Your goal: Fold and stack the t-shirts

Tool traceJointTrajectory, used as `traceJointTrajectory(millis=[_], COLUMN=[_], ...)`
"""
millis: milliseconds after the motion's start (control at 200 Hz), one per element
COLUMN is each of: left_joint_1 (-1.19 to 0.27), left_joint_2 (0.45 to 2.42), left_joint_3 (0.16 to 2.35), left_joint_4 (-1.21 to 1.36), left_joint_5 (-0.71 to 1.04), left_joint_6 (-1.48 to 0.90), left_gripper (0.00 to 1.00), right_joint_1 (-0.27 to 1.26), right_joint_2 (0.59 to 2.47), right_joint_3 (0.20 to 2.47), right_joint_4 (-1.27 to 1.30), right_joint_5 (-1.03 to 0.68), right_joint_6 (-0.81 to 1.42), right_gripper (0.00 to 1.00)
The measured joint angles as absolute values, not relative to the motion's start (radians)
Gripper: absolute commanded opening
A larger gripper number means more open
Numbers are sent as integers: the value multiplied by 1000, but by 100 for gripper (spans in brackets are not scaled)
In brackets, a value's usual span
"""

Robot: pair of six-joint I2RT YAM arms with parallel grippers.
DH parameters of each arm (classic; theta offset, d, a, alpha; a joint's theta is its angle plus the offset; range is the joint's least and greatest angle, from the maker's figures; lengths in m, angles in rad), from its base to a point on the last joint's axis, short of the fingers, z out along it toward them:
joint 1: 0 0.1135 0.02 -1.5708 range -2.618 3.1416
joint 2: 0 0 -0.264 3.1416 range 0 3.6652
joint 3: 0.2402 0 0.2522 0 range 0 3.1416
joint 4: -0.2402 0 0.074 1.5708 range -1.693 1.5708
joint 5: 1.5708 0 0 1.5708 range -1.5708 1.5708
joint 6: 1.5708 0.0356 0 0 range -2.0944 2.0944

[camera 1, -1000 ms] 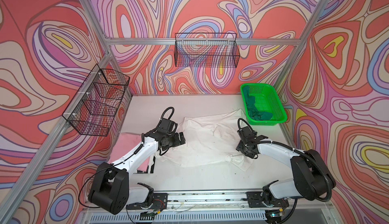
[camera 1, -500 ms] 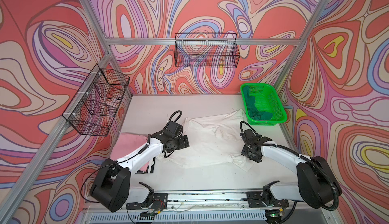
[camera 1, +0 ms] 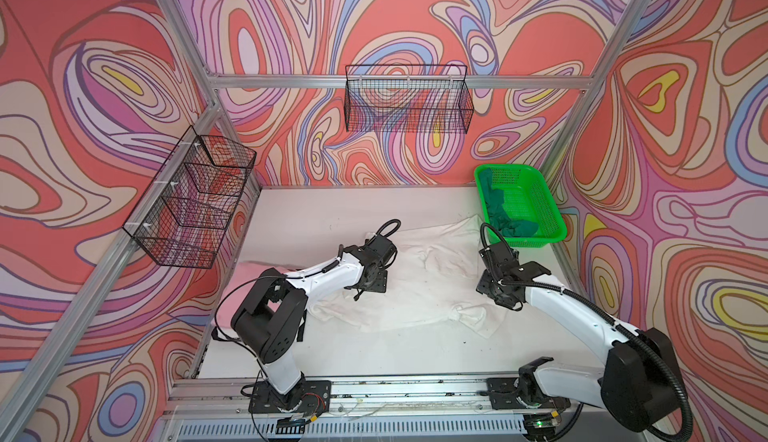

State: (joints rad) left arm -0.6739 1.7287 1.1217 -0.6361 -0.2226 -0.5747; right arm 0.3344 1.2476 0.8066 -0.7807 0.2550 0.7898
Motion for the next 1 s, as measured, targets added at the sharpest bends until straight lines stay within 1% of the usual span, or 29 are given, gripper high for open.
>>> traceJointTrajectory(millis=[90,335,396,476,531,816,886,1001], left_joint_1=[-682,-703,-704,-704,-704,-685,-643,-518], left_joint_2=[1760,1843,1849,1855,1858,1828,1794,1751], left_joint_3=[1140,1196,1196,1198,1198,1280,1297,1328], left_joint_4=[-647,-662,-664,-669,-670,-724,-722,-718], left_joint_5=[-250,-307,-316,-320,-322,-341,-313,-231], left_joint_6=[-567,-543,-537,-531,-526,-454,-432,-403], left_gripper=[68,35,23,11,0,0,0,0], right_joint_1=[334,334,334,334,334,334,332,318], right_joint_2=[1248,1309,1319,1336,1348,1371,1395,1468], right_joint_3=[841,912,918,920,920,920,926,962], right_joint_4=[-777,-741,-727,-709,-701,-649,-636,-609], right_joint_5=[265,255,245,234,228,202,198,190], right_joint_6=[776,751,748,741,740,721,715,707], right_gripper=[61,60,60,60,60,59,59,58])
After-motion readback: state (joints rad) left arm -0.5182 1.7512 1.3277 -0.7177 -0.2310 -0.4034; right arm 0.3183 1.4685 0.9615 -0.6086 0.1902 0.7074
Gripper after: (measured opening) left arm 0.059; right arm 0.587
